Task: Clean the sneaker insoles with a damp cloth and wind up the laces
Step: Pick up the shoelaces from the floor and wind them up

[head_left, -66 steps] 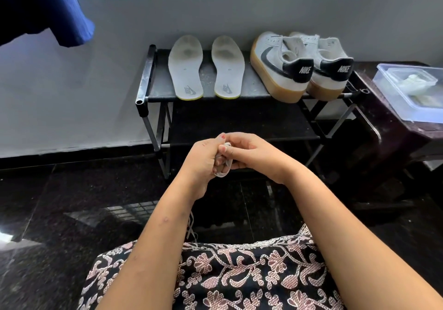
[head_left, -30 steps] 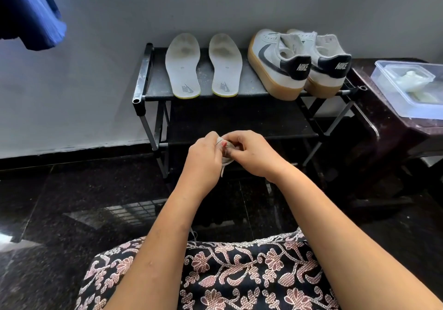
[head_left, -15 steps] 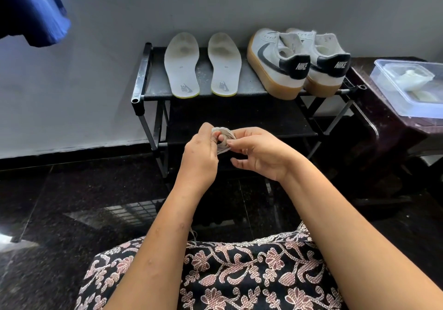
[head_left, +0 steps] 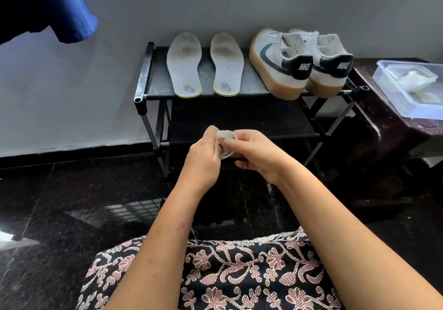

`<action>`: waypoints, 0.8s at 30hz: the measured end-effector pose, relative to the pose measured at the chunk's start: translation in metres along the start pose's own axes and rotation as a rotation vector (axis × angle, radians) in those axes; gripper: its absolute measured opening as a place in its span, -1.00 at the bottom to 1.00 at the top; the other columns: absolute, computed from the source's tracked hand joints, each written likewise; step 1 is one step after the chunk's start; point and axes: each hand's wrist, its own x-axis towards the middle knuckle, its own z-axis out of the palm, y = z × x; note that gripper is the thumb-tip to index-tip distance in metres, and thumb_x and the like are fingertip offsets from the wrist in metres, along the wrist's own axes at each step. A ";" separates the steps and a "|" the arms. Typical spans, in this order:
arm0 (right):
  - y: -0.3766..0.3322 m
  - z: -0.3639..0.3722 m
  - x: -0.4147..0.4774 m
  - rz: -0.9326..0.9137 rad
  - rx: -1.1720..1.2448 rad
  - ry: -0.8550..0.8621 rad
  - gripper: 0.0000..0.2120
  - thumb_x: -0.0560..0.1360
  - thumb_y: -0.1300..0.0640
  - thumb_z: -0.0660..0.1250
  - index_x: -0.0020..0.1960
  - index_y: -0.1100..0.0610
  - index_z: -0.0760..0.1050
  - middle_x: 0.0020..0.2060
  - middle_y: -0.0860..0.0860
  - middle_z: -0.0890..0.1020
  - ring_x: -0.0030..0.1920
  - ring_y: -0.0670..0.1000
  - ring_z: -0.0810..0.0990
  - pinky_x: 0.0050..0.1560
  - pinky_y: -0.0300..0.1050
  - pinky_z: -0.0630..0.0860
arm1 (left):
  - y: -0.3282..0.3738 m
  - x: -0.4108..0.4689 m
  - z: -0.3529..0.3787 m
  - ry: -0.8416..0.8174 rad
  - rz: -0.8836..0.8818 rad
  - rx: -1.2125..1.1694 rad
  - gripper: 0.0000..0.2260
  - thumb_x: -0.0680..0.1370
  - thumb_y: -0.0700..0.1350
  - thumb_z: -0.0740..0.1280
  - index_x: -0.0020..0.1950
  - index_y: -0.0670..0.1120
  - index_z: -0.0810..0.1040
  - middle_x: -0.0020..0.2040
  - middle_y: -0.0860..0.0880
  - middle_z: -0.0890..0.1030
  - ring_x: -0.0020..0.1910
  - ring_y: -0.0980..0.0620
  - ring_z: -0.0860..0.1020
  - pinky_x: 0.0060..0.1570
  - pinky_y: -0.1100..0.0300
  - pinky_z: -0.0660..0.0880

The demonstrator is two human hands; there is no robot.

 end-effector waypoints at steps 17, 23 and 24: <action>0.006 -0.001 0.009 0.108 0.151 0.392 -0.70 0.47 0.09 0.43 0.14 0.06 0.43 -0.24 0.05 0.60 -0.30 -0.08 0.51 -0.33 -0.24 0.49 | 0.003 -0.001 0.007 -0.069 -0.049 -0.179 -0.78 0.66 -0.04 0.06 0.00 -0.13 0.42 -0.12 0.04 0.50 -0.14 0.12 0.51 -0.21 0.16 0.63; 0.001 0.005 0.007 0.051 0.199 0.211 -0.69 0.61 0.02 0.21 -0.16 0.14 0.62 -0.34 -0.01 0.59 -0.32 -0.13 0.51 -0.21 -0.24 0.51 | -0.002 0.000 0.007 0.036 -0.010 -0.094 -0.85 0.66 -0.10 0.07 -0.02 -0.09 0.38 -0.12 0.07 0.52 -0.11 0.09 0.55 -0.30 0.22 0.61; -0.001 0.005 0.008 0.076 0.249 0.173 -0.65 0.61 -0.02 0.18 -0.16 0.13 0.62 -0.34 -0.02 0.58 -0.31 -0.13 0.51 -0.19 -0.23 0.50 | -0.003 0.001 0.007 0.060 -0.009 -0.082 -0.86 0.66 -0.11 0.07 -0.01 -0.09 0.38 -0.12 0.08 0.51 -0.11 0.09 0.55 -0.32 0.23 0.61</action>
